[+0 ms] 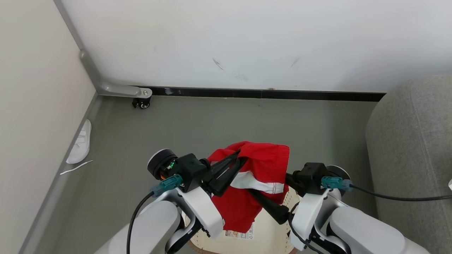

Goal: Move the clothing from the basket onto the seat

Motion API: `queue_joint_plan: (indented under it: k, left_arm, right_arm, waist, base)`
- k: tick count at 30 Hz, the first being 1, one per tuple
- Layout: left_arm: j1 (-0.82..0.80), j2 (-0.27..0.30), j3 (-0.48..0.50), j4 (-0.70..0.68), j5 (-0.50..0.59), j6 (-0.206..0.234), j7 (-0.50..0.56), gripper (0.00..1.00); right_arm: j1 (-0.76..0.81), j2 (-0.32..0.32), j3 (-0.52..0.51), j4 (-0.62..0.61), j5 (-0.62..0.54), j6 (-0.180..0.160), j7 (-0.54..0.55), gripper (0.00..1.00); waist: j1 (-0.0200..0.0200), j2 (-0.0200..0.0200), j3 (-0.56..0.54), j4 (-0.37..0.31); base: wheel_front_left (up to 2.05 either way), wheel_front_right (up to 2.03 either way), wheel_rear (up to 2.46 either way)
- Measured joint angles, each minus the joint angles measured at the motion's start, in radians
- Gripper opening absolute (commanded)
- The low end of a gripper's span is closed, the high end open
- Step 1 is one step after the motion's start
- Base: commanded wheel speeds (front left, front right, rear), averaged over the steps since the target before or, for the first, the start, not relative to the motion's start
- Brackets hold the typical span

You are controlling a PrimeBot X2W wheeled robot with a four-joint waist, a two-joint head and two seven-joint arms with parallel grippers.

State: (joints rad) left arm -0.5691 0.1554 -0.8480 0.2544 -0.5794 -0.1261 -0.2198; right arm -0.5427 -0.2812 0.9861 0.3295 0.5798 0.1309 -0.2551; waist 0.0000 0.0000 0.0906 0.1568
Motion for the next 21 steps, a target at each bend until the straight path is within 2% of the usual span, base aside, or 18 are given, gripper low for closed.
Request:
queue_joint_plan:
  k: [1, 2, 10, 16, 17, 19, 20, 21]
  left_arm:
    - [0.0, 0.0, -0.002, -0.001, -0.002, 0.0, 0.0, 0.0]
    - [0.0, 0.001, -0.002, -0.001, -0.002, 0.0, 0.0, 0.0]
    - [-0.002, 0.009, -0.001, -0.001, -0.011, 0.0, 0.0, 0.0]
    - [-0.002, 0.015, 0.007, 0.003, -0.013, 0.0, 0.0, 0.0]
    - [-0.002, 0.018, 0.011, 0.006, -0.015, 0.0, 0.0, 0.14]
    - [-0.002, 0.025, 0.015, 0.012, -0.021, 0.0, 0.0, 0.2]
    - [-0.002, 0.029, 0.016, 0.014, -0.022, 0.0, 0.0, 0.2]
    - [-0.002, 0.033, 0.018, 0.016, -0.024, 0.0, 0.0, 0.32]
  right_arm:
    - [0.0, 0.0, 0.001, 0.001, 0.002, 0.0, 0.0, 0.35]
    - [-0.002, 0.0, 0.001, 0.002, 0.002, 0.0, 0.0, 0.0]
    - [-0.038, 0.002, -0.002, 0.012, 0.019, 0.0, 0.0, 0.0]
    - [-0.038, 0.001, -0.044, 0.014, 0.021, 0.0, 0.0, 0.0]
    - [-0.038, 0.001, -0.053, 0.014, 0.021, 0.0, 0.0, 0.0]
    - [-0.038, 0.0, -0.074, 0.012, 0.021, 0.0, 0.0, 0.0]
    - [-0.038, 0.0, -0.085, 0.01, 0.02, 0.0, 0.0, 0.0]
    - [-0.037, -0.001, -0.096, 0.008, 0.02, 0.0, 0.0, 0.0]
  waist:
    - [0.0, 0.0, 0.0, 0.001]
    - [0.0, 0.0, 0.0, 0.002]
    - [0.0, 0.0, 0.001, 0.002]
    - [0.0, 0.0, 0.001, -0.003]
    - [0.0, 0.0, 0.001, -0.004]
    - [0.0, 0.0, 0.0, -0.007]
    - [0.0, 0.0, 0.0, -0.008]
    - [0.0, 0.0, 0.0, -0.009]
  base:
    - [0.0, 0.0, 0.0]
    - [0.0, 0.0, 0.0]
    - [0.0, 0.0, 0.0]
    - [0.0, 0.0, 0.0]
    - [0.0, 0.0, 0.0]
    - [0.0, 0.0, 0.0]
    - [0.0, 0.0, 0.0]
    - [0.0, 0.0, 0.0]
